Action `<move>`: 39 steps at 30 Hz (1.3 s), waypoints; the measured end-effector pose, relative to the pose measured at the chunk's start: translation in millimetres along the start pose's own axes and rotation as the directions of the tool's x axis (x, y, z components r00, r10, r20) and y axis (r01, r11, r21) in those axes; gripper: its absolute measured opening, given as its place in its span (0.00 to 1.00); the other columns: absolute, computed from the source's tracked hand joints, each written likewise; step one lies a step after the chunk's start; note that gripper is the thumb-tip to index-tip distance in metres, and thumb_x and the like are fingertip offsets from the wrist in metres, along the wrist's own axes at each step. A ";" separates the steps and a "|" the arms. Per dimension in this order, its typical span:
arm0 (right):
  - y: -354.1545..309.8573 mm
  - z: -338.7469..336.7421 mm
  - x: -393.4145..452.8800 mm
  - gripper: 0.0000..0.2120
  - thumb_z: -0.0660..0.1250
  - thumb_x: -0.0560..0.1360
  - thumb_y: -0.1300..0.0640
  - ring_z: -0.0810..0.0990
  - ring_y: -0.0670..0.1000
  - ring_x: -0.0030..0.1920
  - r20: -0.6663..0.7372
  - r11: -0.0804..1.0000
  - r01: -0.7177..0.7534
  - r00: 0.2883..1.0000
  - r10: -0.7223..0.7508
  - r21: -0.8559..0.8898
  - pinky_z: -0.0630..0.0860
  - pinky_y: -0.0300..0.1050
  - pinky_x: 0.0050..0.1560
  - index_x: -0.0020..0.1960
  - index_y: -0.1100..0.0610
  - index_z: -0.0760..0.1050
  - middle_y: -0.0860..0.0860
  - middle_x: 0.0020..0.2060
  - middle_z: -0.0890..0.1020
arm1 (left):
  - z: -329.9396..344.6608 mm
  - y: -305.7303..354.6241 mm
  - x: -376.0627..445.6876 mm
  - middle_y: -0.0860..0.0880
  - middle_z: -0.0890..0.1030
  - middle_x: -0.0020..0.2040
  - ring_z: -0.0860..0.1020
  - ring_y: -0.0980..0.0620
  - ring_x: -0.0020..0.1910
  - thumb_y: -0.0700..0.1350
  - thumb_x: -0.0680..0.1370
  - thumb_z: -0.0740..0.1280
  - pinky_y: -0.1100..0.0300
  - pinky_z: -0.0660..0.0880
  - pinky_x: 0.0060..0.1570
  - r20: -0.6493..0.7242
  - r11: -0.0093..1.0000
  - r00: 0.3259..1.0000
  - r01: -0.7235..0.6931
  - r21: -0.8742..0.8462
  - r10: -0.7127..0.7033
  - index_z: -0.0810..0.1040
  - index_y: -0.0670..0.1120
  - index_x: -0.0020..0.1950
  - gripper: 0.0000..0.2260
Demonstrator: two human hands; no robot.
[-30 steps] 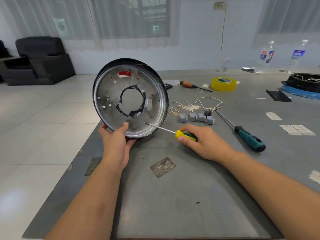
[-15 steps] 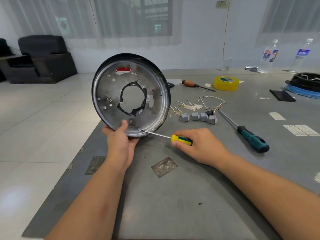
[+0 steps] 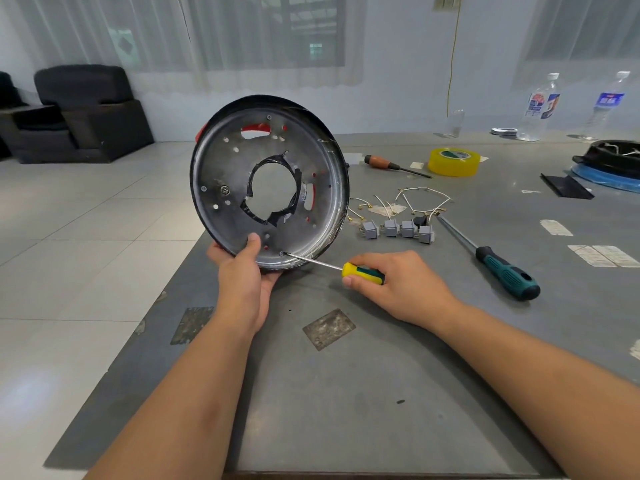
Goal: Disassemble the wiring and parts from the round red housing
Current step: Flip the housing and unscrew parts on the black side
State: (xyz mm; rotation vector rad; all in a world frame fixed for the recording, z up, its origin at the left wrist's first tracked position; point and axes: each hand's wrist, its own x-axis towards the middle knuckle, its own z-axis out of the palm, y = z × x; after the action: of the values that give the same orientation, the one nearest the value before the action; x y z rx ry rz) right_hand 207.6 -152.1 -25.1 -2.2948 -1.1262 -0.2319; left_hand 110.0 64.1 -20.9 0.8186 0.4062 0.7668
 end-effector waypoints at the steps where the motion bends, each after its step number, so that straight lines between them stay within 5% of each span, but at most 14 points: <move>1: -0.7 -0.4 -0.1 0.21 0.64 0.77 0.33 0.80 0.47 0.46 0.002 1.000 -0.002 1.000 0.002 0.002 0.80 0.49 0.47 0.64 0.43 0.80 0.45 0.49 0.85 | 0.0 0.2 -0.3 0.48 0.80 0.65 0.83 0.47 0.61 0.36 0.86 0.64 0.39 0.85 0.51 -0.001 1.000 1.000 -0.001 0.002 0.001 0.70 0.55 0.62 0.14; 6: -6.8 -3.0 -1.4 0.21 0.64 0.77 0.33 0.80 0.49 0.44 0.016 1.000 -0.005 1.000 0.005 -0.017 0.80 0.50 0.46 0.63 0.44 0.80 0.45 0.46 0.85 | -0.2 -0.8 -0.9 0.51 0.82 0.61 0.86 0.52 0.56 0.37 0.86 0.64 0.43 0.85 0.49 0.023 0.999 1.000 -0.018 0.036 0.017 0.69 0.55 0.62 0.13; 11: -17.6 -3.3 -3.7 0.20 0.63 0.78 0.34 0.79 0.52 0.40 0.029 0.996 -0.069 0.997 0.071 -0.060 0.79 0.52 0.41 0.53 0.47 0.83 0.50 0.38 0.84 | 0.0 -1.4 -3.3 0.47 0.78 0.68 0.82 0.47 0.63 0.33 0.83 0.64 0.43 0.85 0.52 0.043 0.995 0.998 -0.050 0.092 0.046 0.63 0.50 0.73 0.22; 16: -29.1 -5.5 -0.1 0.28 0.63 0.78 0.34 0.77 0.59 0.35 0.093 0.982 -0.190 0.977 0.191 -0.021 0.74 0.53 0.34 0.38 0.60 0.76 0.58 0.30 0.79 | 0.0 -3.4 -5.0 0.49 0.75 0.64 0.79 0.48 0.57 0.28 0.75 0.60 0.46 0.85 0.53 0.094 0.974 0.988 -0.140 0.175 0.125 0.64 0.54 0.63 0.25; 22: -36.9 -14.9 11.6 0.18 0.66 0.77 0.43 0.74 0.41 0.22 0.266 0.919 -0.348 0.918 0.295 0.183 0.70 0.37 0.29 0.39 0.55 0.83 0.48 0.29 0.84 | 0.4 -2.9 -6.3 0.54 0.74 0.58 0.77 0.49 0.55 0.33 0.67 0.61 0.35 0.79 0.62 0.131 0.934 0.980 -0.185 0.306 0.152 0.63 0.62 0.55 0.27; 25: -41.9 -17.0 9.6 0.23 0.63 0.80 0.41 0.77 0.48 0.28 0.207 0.972 -0.226 0.956 0.208 0.067 0.71 0.44 0.29 0.38 0.59 0.78 0.52 0.30 0.83 | -0.7 -3.6 -5.1 0.54 0.73 0.59 0.76 0.50 0.54 0.32 0.66 0.60 0.33 0.76 0.63 0.121 0.936 0.981 -0.181 0.301 0.151 0.64 0.62 0.54 0.27; 29: -47.8 -7.4 0.6 0.22 0.55 0.84 0.40 0.75 0.62 0.40 0.101 0.954 0.010 0.995 0.022 -0.301 0.63 0.49 0.35 0.44 0.55 0.76 0.52 0.35 0.76 | -1.5 -4.2 -3.5 0.54 0.75 0.60 0.78 0.51 0.54 0.31 0.67 0.60 0.35 0.78 0.62 0.100 0.943 0.983 -0.174 0.283 0.152 0.63 0.60 0.55 0.27; 31: -49.3 -7.6 -3.3 0.16 0.58 0.84 0.43 0.79 0.60 0.43 0.035 0.851 0.148 0.988 -0.151 -0.504 0.63 0.47 0.35 0.50 0.52 0.78 0.51 0.41 0.79 | -1.6 -4.6 -2.7 0.53 0.75 0.60 0.78 0.50 0.55 0.30 0.68 0.60 0.35 0.79 0.61 0.092 0.943 0.983 -0.177 0.282 0.158 0.63 0.59 0.56 0.27; 33: -49.0 -10.1 -6.9 0.09 0.64 0.82 0.51 0.78 0.56 0.36 -0.025 0.687 0.243 0.934 -0.355 -0.684 0.64 0.46 0.33 0.48 0.54 0.80 0.51 0.37 0.78 | -2.0 -5.3 -2.6 0.52 0.75 0.60 0.77 0.50 0.54 0.27 0.70 0.59 0.32 0.77 0.62 0.086 0.937 0.982 -0.186 0.297 0.168 0.63 0.58 0.55 0.27; 35: -46.0 -10.5 -8.4 0.13 0.58 0.82 0.60 0.75 0.55 0.33 -0.079 0.589 0.250 0.876 -0.475 -0.769 0.64 0.47 0.35 0.49 0.56 0.81 0.51 0.35 0.76 | -2.6 -6.2 -2.5 0.51 0.75 0.60 0.77 0.49 0.54 0.26 0.72 0.59 0.30 0.75 0.64 0.083 0.931 0.982 -0.188 0.313 0.171 0.63 0.58 0.56 0.27; 39: -45.4 -10.8 -10.6 0.10 0.69 0.79 0.50 0.78 0.55 0.31 -0.092 0.712 0.194 0.935 -0.342 -0.675 0.64 0.47 0.36 0.58 0.50 0.82 0.50 0.40 0.80 | -2.6 -5.9 -4.2 0.52 0.74 0.62 0.78 0.49 0.56 0.28 0.71 0.59 0.33 0.78 0.63 0.084 0.935 0.981 -0.193 0.296 0.176 0.63 0.59 0.57 0.27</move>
State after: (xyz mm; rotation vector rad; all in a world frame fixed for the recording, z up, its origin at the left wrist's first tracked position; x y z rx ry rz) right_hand 166.9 -143.2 -1.5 -2.5788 -1.4261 -1.1334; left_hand 108.3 59.7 -27.0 1.1774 0.4058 0.8659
